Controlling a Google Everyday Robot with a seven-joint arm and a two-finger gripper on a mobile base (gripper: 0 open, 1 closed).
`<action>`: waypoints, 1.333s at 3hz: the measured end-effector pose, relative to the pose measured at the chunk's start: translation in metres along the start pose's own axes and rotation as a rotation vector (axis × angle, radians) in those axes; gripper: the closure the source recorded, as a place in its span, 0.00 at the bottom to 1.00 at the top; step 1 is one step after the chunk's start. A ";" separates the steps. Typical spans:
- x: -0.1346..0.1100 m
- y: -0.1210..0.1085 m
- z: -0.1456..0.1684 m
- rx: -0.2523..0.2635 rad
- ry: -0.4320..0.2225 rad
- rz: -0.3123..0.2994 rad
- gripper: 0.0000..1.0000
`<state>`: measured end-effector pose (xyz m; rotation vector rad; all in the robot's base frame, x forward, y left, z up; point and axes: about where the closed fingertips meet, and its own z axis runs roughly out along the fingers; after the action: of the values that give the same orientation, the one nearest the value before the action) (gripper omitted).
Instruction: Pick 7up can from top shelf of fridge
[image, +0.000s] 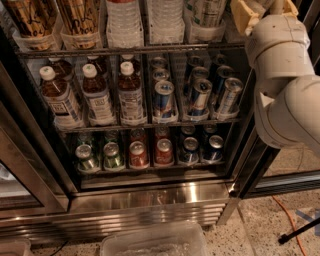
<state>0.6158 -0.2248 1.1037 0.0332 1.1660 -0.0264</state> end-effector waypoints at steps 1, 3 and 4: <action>-0.010 0.004 -0.022 -0.066 0.057 -0.033 1.00; -0.036 0.015 -0.057 -0.229 0.118 -0.061 1.00; -0.042 0.019 -0.067 -0.278 0.133 -0.063 1.00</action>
Offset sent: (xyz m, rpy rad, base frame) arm -0.0813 0.0202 0.0148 -0.1652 0.1466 0.2260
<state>0.5385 -0.2032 1.1158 -0.2504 1.2942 0.0837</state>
